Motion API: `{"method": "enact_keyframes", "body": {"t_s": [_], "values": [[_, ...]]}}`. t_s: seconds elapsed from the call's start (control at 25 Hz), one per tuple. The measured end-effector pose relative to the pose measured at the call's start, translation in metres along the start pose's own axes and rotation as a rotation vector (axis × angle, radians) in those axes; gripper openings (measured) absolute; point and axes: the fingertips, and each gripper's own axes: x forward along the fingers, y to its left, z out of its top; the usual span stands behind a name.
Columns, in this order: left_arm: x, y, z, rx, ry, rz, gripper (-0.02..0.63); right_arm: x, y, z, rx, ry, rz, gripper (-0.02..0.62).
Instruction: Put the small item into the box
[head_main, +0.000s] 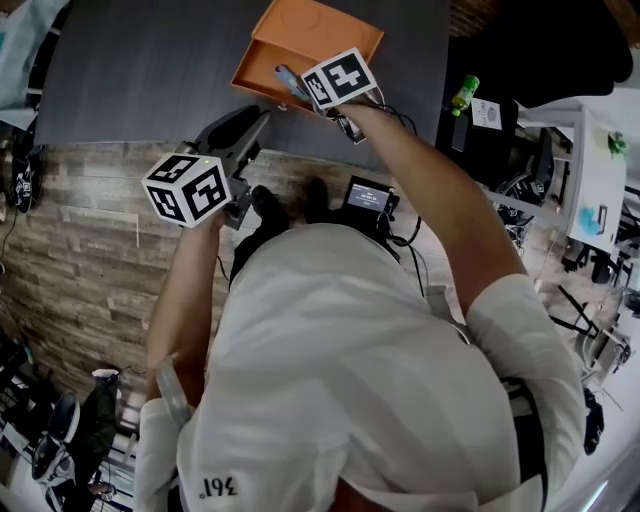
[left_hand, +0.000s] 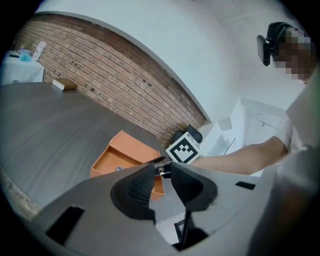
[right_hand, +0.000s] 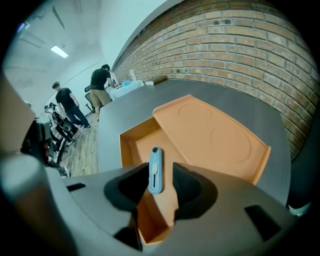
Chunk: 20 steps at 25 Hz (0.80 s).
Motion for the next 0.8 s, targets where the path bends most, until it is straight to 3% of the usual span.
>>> {"method": "enact_keyframes", "body": {"t_s": [0.4, 0.8], "values": [[-0.005, -0.009, 0.020, 0.009, -0.051, -0.033, 0.109, -0.031, 0.005, 0.024, 0.026, -0.119, 0.001, 0.141], [-0.012, -0.022, 0.044, 0.029, -0.104, -0.076, 0.109, -0.092, 0.019, 0.067, 0.071, -0.347, 0.049, 0.089]]}}
